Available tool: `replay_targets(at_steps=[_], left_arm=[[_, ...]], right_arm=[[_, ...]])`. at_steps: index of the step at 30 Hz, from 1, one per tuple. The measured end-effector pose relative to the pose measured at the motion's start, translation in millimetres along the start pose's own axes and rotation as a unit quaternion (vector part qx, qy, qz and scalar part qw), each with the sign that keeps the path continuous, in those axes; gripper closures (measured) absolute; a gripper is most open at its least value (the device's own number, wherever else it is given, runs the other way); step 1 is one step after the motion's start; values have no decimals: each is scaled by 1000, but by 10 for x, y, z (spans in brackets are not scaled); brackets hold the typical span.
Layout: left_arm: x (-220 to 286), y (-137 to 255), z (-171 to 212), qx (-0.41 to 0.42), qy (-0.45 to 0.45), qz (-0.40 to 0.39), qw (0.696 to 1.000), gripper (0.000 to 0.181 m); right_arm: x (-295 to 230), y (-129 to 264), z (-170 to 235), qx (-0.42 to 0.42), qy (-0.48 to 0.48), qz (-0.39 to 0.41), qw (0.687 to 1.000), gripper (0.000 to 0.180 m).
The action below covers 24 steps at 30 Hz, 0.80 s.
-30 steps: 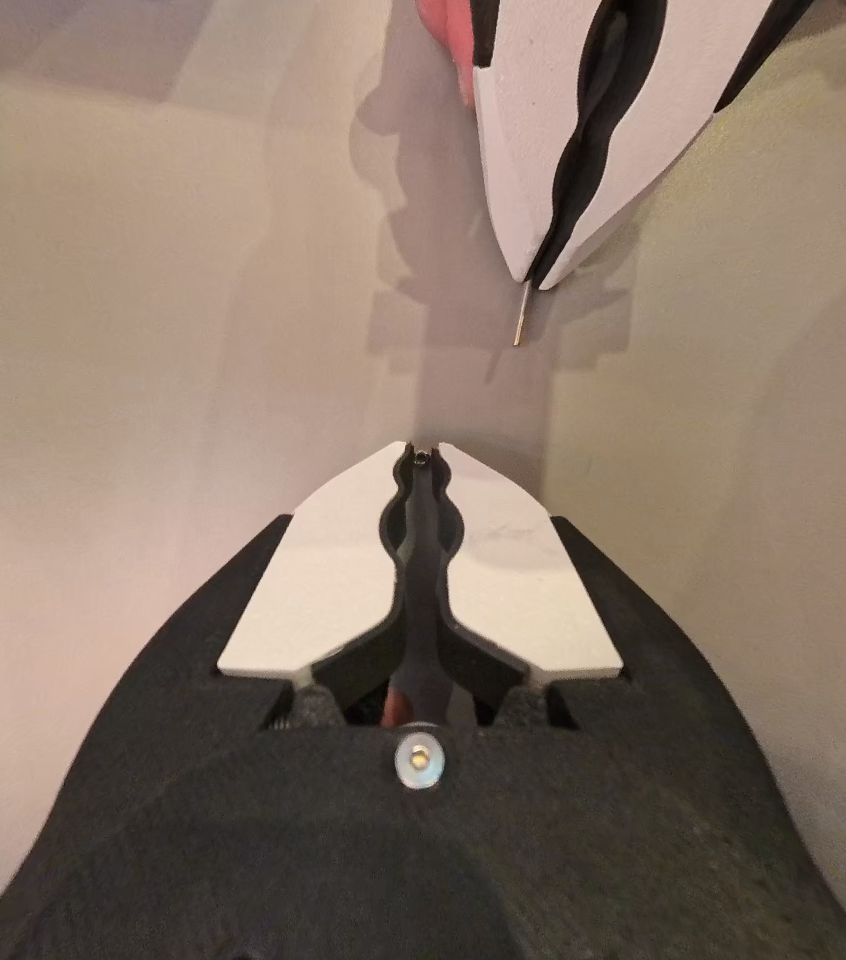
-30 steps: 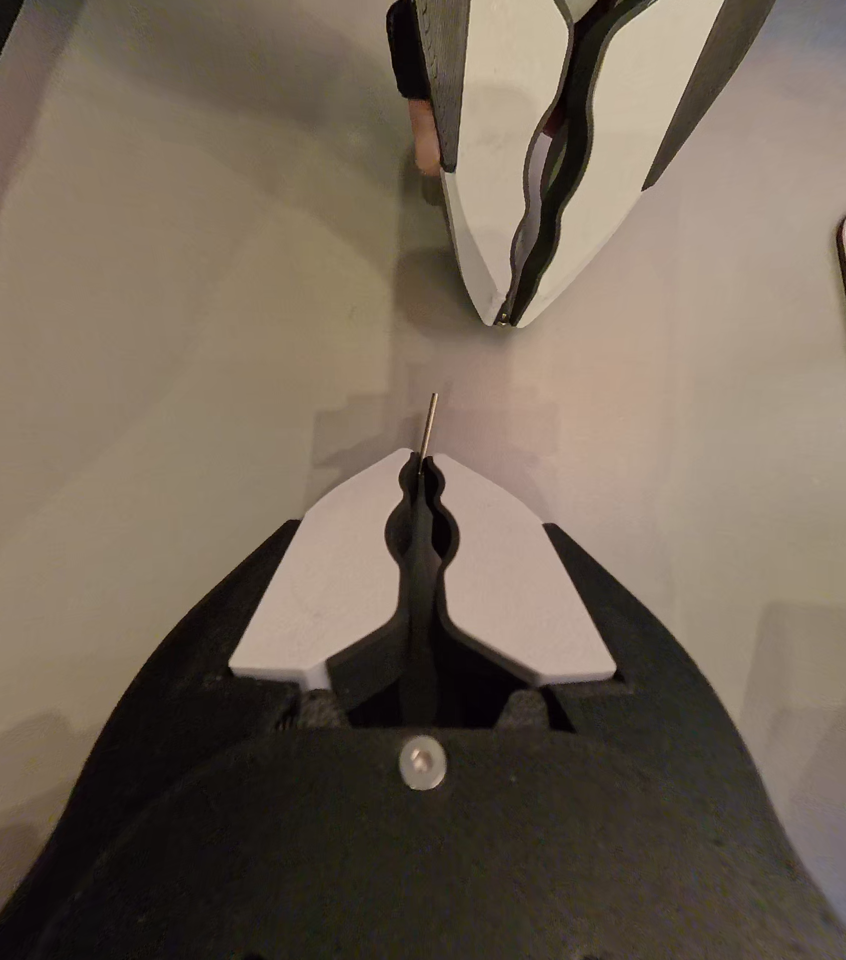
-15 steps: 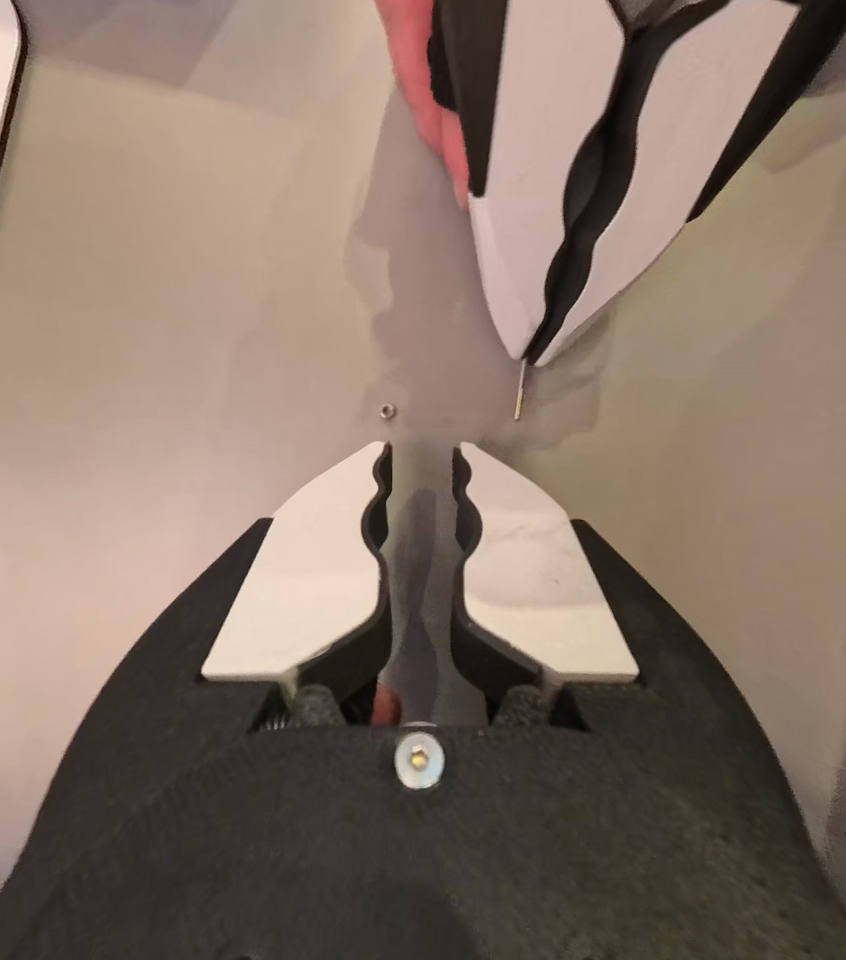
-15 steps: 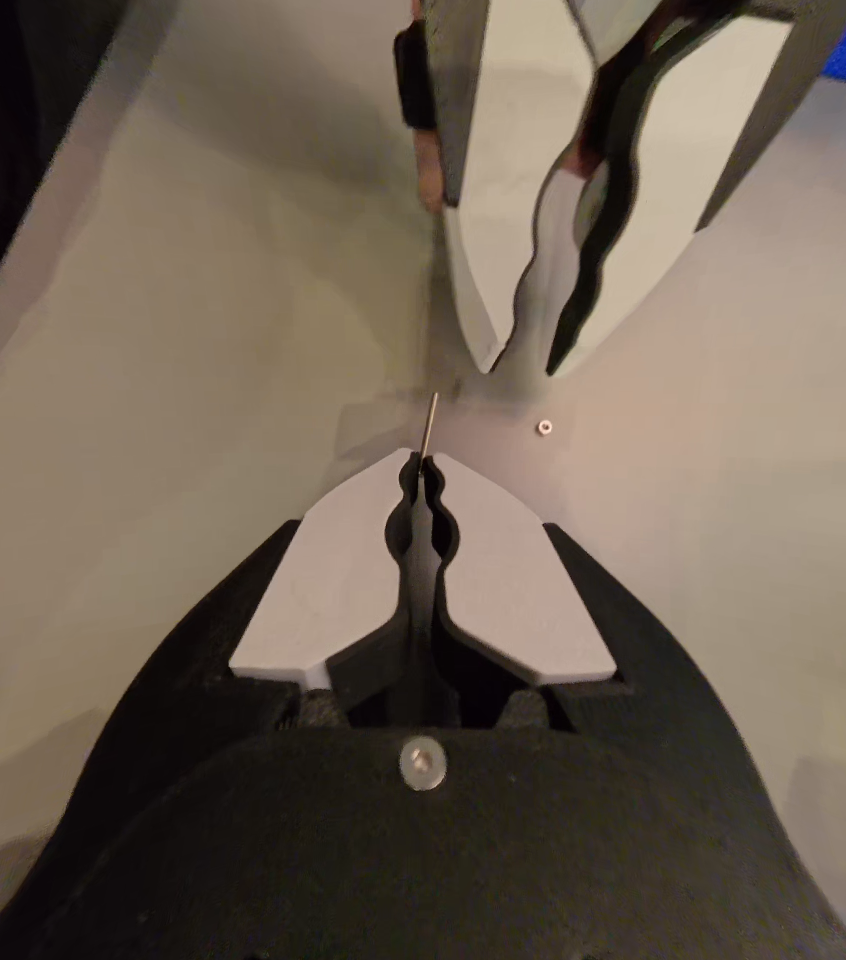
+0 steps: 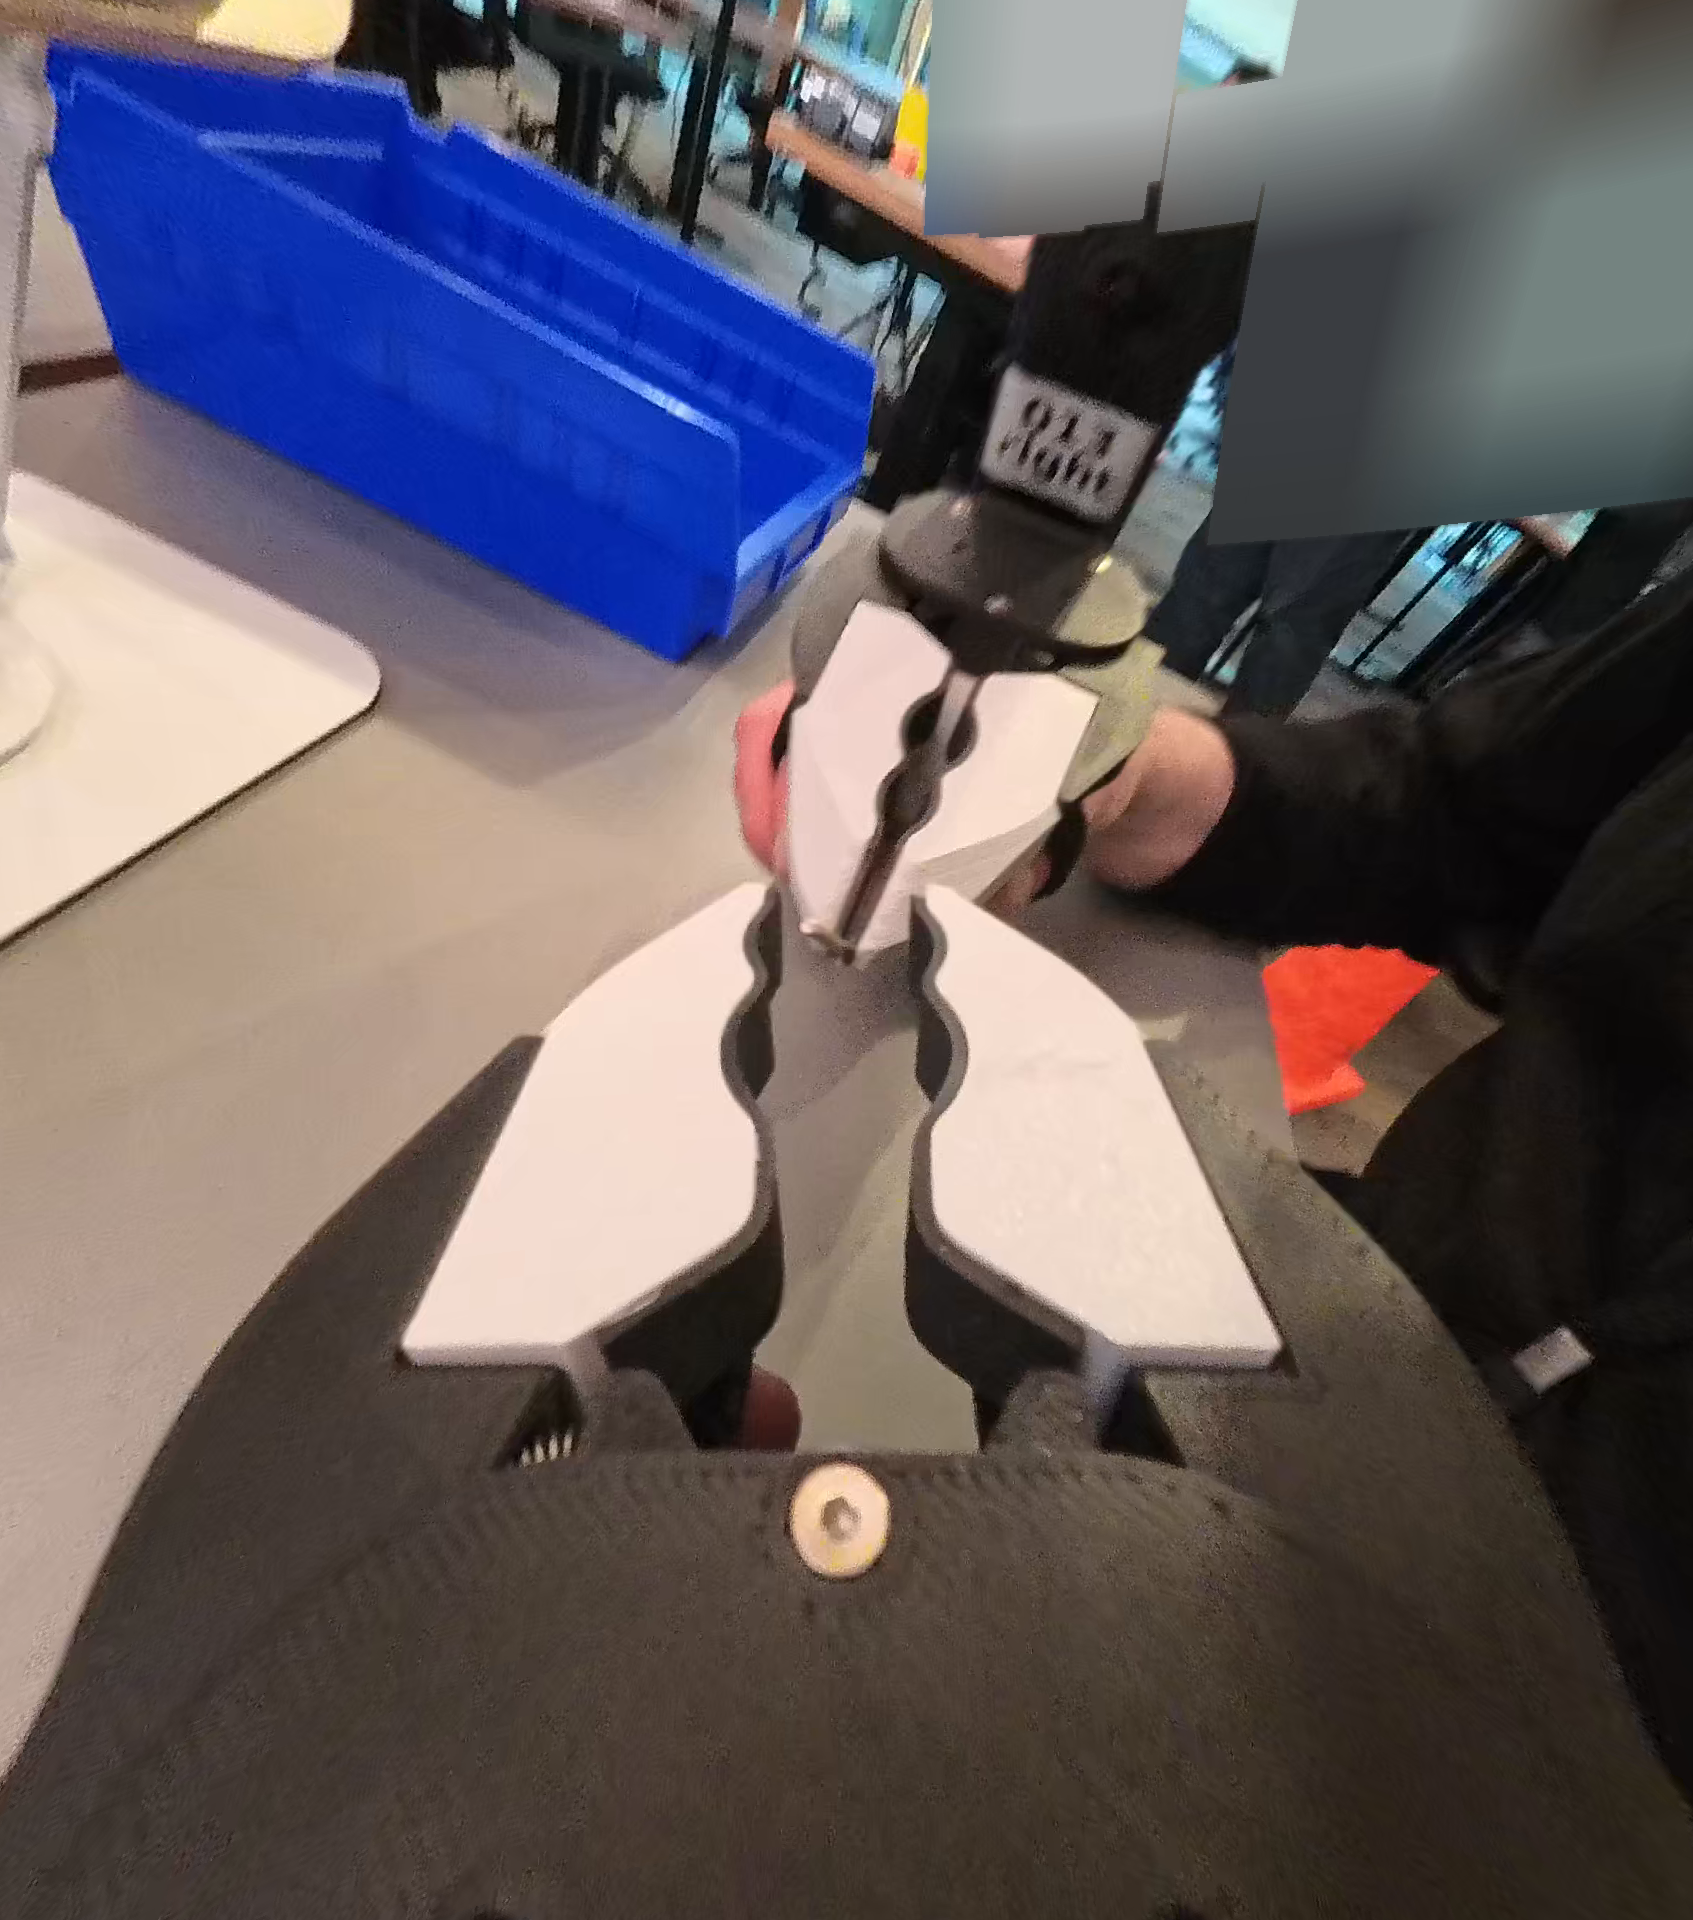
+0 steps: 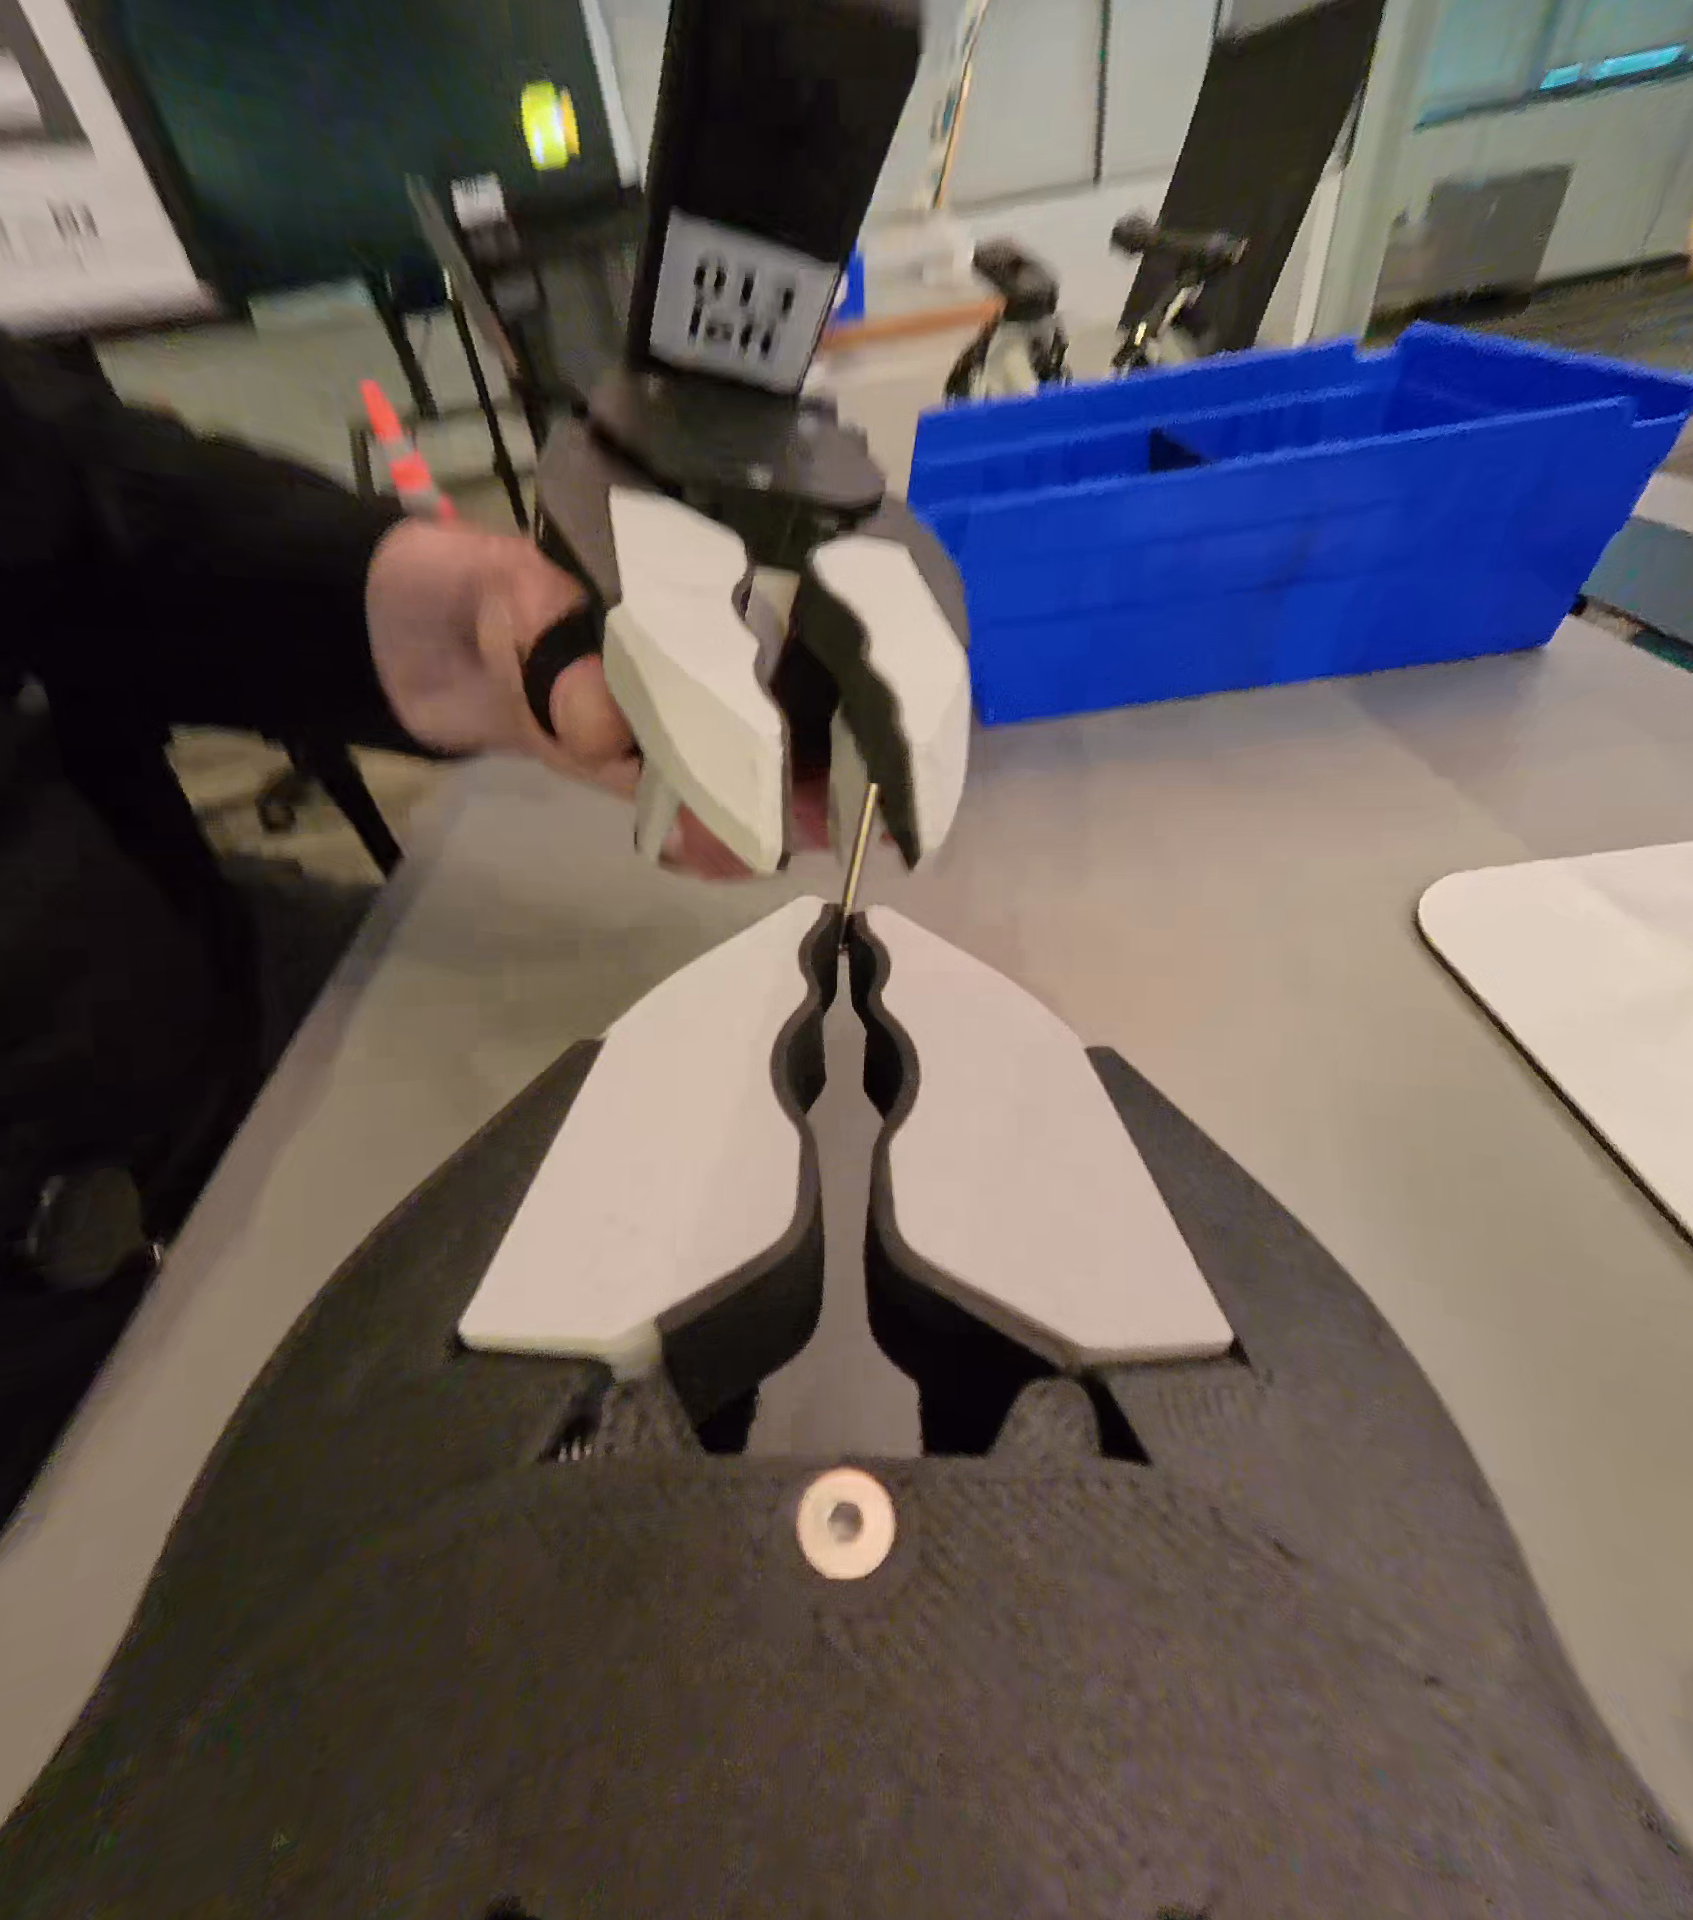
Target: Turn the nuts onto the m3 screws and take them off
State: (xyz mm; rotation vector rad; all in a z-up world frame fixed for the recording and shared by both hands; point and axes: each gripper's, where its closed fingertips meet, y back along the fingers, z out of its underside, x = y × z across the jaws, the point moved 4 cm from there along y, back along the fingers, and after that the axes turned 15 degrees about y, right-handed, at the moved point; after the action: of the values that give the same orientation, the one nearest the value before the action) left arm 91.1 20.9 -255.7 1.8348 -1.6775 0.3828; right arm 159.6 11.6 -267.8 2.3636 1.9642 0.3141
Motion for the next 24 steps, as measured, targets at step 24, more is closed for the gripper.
replay_targets(at_steps=[24], left_arm=[[93,-125,-179,-54,3,28,998,180]], right_arm=[[21,41,-98,-11,-12,-25,1000,168]])
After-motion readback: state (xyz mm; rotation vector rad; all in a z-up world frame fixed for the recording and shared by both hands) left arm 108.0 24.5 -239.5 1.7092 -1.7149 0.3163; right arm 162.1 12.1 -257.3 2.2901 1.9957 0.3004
